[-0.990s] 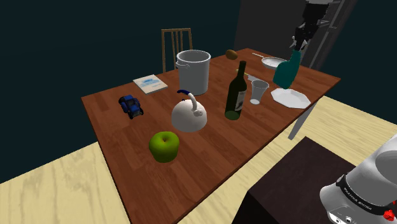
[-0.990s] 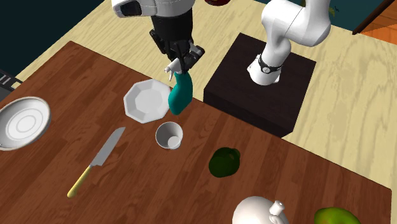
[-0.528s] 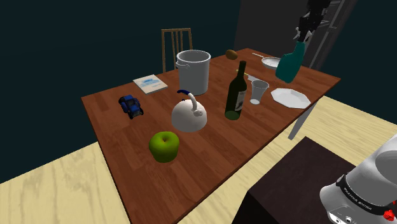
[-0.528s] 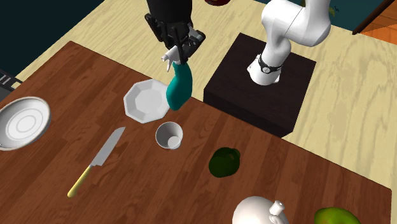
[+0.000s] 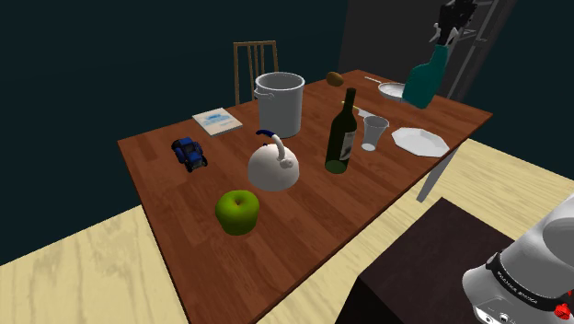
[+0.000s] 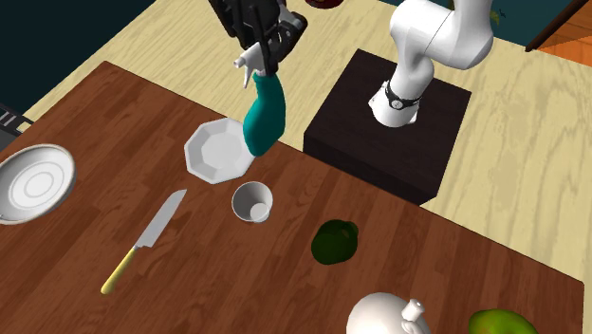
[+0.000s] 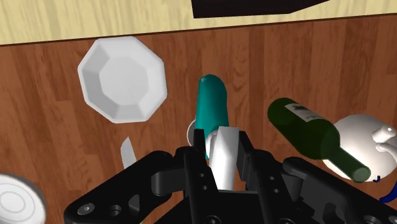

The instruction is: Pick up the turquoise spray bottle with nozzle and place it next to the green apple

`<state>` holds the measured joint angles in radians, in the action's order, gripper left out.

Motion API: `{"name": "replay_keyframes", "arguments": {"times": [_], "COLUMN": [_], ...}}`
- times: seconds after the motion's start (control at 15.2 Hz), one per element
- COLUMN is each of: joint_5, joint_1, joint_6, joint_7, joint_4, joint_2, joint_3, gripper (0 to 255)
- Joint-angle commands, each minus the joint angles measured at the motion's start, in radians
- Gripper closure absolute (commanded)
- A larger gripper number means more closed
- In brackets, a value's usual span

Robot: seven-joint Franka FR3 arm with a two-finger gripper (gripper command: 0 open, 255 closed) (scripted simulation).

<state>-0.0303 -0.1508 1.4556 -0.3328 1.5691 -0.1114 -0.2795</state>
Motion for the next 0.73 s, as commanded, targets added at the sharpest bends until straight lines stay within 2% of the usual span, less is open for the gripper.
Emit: {"name": "replay_keyframes", "arguments": {"times": [0.0,0.66], "joint_5": [0.003,0.026], "joint_1": [0.0,-0.007], "joint_6": [-0.031,-0.188], "joint_7": [-0.002,-0.02], "joint_4": [-0.041,-0.279], "joint_2": [0.011,0.095], "joint_3": [-0.001,-0.012], "gripper": [255,255]}}
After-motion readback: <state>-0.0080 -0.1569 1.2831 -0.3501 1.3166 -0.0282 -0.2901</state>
